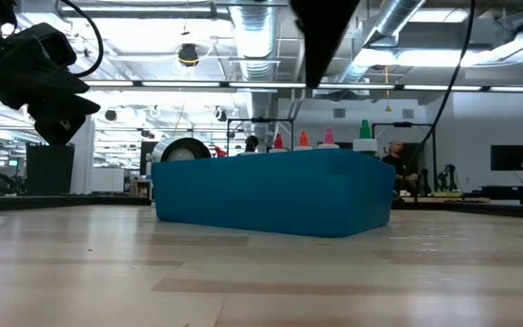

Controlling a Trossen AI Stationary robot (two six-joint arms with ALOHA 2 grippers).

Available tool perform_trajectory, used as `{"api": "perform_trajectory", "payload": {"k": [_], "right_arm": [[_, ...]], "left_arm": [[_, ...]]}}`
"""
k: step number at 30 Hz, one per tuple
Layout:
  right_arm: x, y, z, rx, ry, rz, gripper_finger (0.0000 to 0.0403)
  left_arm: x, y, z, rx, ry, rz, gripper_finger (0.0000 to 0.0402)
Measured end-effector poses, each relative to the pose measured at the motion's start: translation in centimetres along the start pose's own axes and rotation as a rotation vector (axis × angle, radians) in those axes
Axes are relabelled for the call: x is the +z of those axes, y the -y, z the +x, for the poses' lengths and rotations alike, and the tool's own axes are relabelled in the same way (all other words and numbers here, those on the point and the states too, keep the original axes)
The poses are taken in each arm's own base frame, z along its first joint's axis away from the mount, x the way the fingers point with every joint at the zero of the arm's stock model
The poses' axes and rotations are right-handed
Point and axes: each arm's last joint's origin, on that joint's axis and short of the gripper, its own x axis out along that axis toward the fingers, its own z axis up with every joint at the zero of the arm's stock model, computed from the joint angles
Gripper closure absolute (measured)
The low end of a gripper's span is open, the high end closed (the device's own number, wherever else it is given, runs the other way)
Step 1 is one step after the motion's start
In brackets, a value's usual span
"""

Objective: Pick & Place food coloring
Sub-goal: Put the small green food coloring bottle into the blue bin

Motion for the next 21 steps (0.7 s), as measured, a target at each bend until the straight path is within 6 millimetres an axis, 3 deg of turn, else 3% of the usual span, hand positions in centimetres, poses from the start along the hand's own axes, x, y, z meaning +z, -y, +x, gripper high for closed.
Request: {"api": "perform_trajectory", "payload": {"k": [9,15,21], "right_arm": [[-4.8,0.6,-2.6,0.012,0.088,0.082,0.0293],[-9.2,1.0,-3.8,0.108,0.152,0.063,0.0295],[-14.2,0.9,-3.6,0.242,0.08,0.038,0.0295]], "left_arm": [[0.0,0.0,0.0,0.001,-0.001,-0.001,0.0267],[0.0,0.0,0.0,0.0,-0.001,-0.001,0.0267],[0.0,0.0,0.0,0.0,-0.001,-0.008,0.0267]]}}
